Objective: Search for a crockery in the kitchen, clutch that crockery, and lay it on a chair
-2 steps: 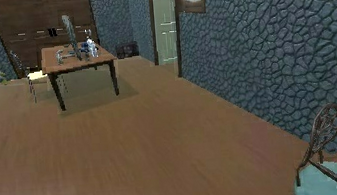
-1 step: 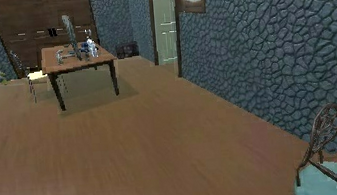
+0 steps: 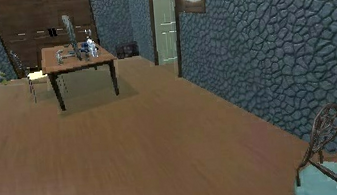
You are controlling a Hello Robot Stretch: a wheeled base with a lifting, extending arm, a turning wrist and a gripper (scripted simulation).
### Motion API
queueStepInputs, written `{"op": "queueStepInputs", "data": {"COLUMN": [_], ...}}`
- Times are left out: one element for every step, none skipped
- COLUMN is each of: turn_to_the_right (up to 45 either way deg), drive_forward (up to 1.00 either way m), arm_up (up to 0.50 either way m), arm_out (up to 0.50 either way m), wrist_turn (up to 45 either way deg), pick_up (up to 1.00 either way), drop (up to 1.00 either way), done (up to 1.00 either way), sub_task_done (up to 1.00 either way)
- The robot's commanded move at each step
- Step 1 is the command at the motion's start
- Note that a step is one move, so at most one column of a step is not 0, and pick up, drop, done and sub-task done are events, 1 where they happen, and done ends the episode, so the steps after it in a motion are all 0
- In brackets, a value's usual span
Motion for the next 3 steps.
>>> {"op": "queueStepInputs", "data": {"turn_to_the_right": [0.0,0.0,0.0], "drive_forward": [0.00,0.00,0.00], "arm_up": [0.00,0.00,0.00], "arm_out": [0.00,0.00,0.00], "wrist_turn": [-45.0,-45.0,-36.0], "pick_up": [0.00,0.00,0.00], "drop": [0.00,0.00,0.00], "done": [0.00,0.00,0.00], "sub_task_done": [0.00,0.00,0.00]}}
